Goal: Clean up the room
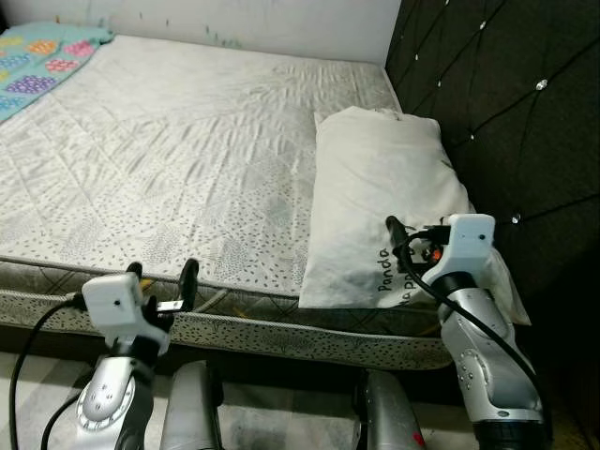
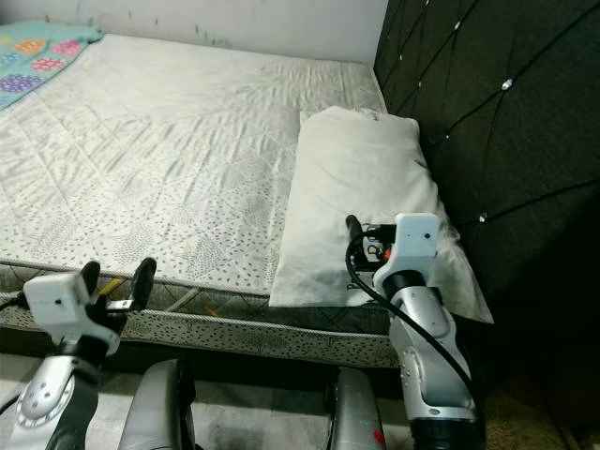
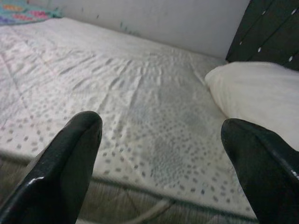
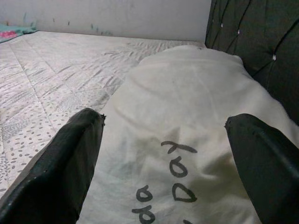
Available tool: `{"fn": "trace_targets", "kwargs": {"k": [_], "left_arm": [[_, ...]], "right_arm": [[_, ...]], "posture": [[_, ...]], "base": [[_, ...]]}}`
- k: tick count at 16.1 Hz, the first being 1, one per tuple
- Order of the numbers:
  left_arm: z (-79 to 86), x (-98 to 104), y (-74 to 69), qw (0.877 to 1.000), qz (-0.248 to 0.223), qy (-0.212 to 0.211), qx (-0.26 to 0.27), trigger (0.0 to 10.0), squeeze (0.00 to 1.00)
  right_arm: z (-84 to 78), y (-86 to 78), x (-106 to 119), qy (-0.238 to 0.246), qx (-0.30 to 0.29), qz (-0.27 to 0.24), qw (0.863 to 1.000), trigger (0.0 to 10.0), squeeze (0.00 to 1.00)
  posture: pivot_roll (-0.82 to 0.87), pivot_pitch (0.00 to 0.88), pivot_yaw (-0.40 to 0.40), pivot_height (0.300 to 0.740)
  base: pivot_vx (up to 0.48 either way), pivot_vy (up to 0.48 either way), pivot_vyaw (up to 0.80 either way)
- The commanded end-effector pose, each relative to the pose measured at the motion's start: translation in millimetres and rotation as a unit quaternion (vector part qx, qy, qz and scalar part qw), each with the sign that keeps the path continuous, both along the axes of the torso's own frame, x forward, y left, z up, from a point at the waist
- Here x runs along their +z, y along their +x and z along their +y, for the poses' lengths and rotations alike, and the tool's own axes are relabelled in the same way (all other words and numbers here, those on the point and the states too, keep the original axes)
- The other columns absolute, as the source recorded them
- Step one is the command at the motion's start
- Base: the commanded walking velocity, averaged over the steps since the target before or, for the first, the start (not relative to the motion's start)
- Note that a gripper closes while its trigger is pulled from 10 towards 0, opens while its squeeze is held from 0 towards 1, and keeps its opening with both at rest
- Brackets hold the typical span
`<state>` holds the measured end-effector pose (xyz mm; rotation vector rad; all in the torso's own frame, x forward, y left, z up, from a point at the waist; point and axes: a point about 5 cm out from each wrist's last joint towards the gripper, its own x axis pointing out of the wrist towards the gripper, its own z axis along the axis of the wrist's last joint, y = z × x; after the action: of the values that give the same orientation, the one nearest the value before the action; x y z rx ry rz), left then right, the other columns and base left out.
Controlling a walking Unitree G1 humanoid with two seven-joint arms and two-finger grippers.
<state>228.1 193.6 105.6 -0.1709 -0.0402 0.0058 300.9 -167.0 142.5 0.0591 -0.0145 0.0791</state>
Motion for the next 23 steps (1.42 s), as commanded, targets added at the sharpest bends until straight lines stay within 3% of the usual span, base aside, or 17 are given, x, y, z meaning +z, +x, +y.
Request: {"fn": "trace_targets", "kwargs": {"k": [1,6,13,20,23], "left_arm": [[-1.9,0,0.1,1.0,0.002,0.004,-0.002,10.0,0.0],[-9.1,4,13.5,1.0,-0.002,0.004,-0.026,10.0,0.0],[-12.0,6,17.3,0.999,-0.006,0.004,-0.035,10.0,0.0],[-14.1,5,18.2,0.999,-0.003,0.004,-0.041,10.0,0.0],[-14.6,7,23.1,0.999,-0.007,0.005,-0.044,10.0,0.0]], "right_arm": [[-1.8,2.5,1,0.005,-0.006,0.004,1.0,10.0,0.0],[1.7,4.8,6,0.008,-0.006,-0.006,1.0,10.0,0.0],[1.5,3.5,3,0.008,-0.008,-0.002,1.0,10.0,0.0],[3.4,3.5,2,-0.005,-0.004,-0.006,1.0,10.0,0.0],[4.1,2.8,3,-0.008,-0.002,-0.011,1.0,10.0,0.0]], "posture": [[0.0,0.0,-0.041,0.532],[-0.03,0.0,-0.015,0.532],[-0.03,0.0,-0.023,0.584],[-0.03,0.0,-0.005,0.588],[-0.04,0.0,-0.004,0.622]], "base": [[0.0,0.0,0.0],[0.0,0.0,-0.29],[0.0,0.0,-0.19],[0.0,0.0,0.0],[0.0,0.0,0.0]]}}
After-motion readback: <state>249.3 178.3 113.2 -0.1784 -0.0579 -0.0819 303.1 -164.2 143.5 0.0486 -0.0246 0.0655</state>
